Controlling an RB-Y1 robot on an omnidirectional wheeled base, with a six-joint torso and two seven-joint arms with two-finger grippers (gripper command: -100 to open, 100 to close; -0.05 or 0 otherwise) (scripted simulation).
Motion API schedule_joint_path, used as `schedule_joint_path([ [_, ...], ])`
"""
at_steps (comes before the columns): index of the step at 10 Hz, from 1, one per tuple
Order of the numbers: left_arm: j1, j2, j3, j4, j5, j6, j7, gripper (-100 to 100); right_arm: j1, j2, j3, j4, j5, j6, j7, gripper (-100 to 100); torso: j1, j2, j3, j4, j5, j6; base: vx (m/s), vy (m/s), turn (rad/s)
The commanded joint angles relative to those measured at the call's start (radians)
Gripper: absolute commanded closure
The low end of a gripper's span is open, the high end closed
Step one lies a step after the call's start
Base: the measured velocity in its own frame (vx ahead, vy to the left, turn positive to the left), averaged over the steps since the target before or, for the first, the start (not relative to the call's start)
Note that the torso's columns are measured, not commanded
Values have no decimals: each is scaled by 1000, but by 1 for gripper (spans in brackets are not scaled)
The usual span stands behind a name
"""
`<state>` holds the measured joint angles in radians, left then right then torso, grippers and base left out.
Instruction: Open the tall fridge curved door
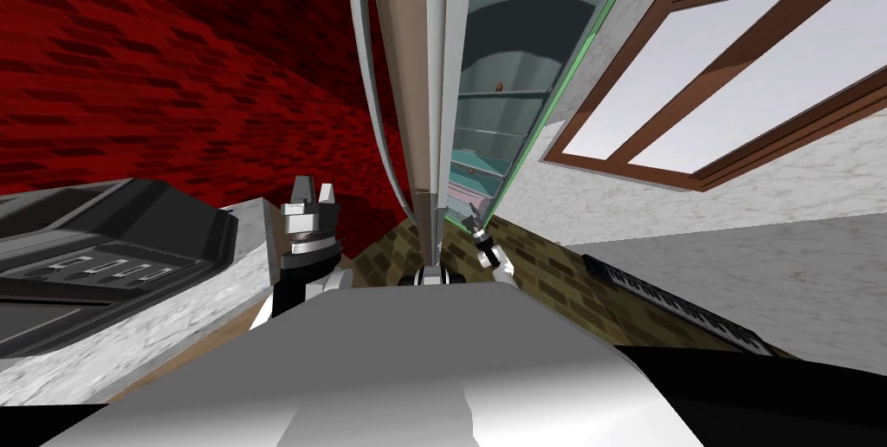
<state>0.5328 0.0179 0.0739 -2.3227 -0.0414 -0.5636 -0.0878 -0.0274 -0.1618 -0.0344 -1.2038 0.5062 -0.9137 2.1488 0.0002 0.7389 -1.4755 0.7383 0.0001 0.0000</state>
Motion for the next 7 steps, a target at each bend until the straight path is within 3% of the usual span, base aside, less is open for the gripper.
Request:
schedule_joint_path([
  [1,0,0,0,0,0,0,0,0,-11,-7,10,25,-37,-2,49,-100,1,-1,0,0,0,0,-19,63,12],
  [7,0,0,0,0,0,0,0,0,-36,-5,35,83,-125,-5,164,-100,0,-1,0,0,0,0,-20,56,13],
])
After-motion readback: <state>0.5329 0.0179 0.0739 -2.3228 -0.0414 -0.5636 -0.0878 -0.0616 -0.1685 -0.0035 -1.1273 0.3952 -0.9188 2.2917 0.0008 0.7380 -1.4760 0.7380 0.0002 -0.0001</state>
